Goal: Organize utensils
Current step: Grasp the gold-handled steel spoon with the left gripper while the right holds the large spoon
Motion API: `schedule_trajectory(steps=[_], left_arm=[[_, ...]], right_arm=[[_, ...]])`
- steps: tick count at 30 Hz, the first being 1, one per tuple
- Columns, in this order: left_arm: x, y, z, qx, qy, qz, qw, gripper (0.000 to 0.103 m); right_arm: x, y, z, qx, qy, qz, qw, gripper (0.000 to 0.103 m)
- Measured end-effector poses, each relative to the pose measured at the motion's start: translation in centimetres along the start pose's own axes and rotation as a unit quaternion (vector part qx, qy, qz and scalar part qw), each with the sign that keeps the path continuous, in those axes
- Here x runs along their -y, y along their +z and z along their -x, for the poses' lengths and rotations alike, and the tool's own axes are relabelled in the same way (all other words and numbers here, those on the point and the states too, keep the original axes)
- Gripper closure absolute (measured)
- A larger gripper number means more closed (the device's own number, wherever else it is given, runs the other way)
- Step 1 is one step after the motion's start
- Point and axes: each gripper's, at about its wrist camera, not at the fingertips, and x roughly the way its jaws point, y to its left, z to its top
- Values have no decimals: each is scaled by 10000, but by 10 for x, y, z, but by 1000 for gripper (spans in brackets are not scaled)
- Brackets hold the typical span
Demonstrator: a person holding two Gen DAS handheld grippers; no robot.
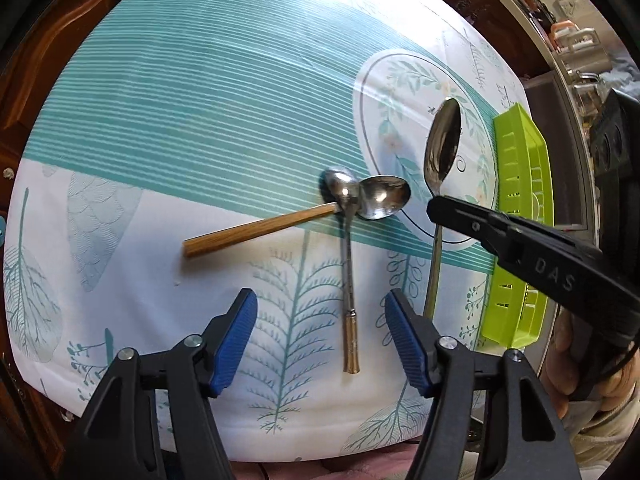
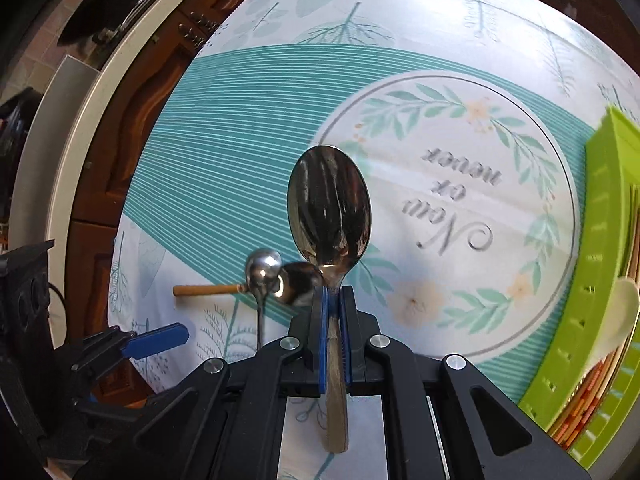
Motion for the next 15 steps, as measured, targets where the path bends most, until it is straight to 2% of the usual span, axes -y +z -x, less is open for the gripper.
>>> schedule_trajectory(steps=[2, 4, 9, 12, 15], left_arm=[[9, 2, -5, -23, 55, -89, 9999, 51], [20, 6, -11, -60, 180, -168, 9997, 53], [48, 21, -30, -228, 1060, -409, 9933, 63], [62, 29, -37, -266, 1400, -430, 9889, 67], [74, 37, -43, -323, 1718, -419, 9837, 67]], right_arm=[[11, -10, 6, 47, 33, -95, 9999, 98], [19, -18, 11, 85, 73, -185, 9998, 98], [33, -37, 17, 208, 183, -382, 9989, 98], [42, -45, 25, 308, 201, -442, 9983, 98], [50, -48, 32, 382, 238, -503, 9977, 98]])
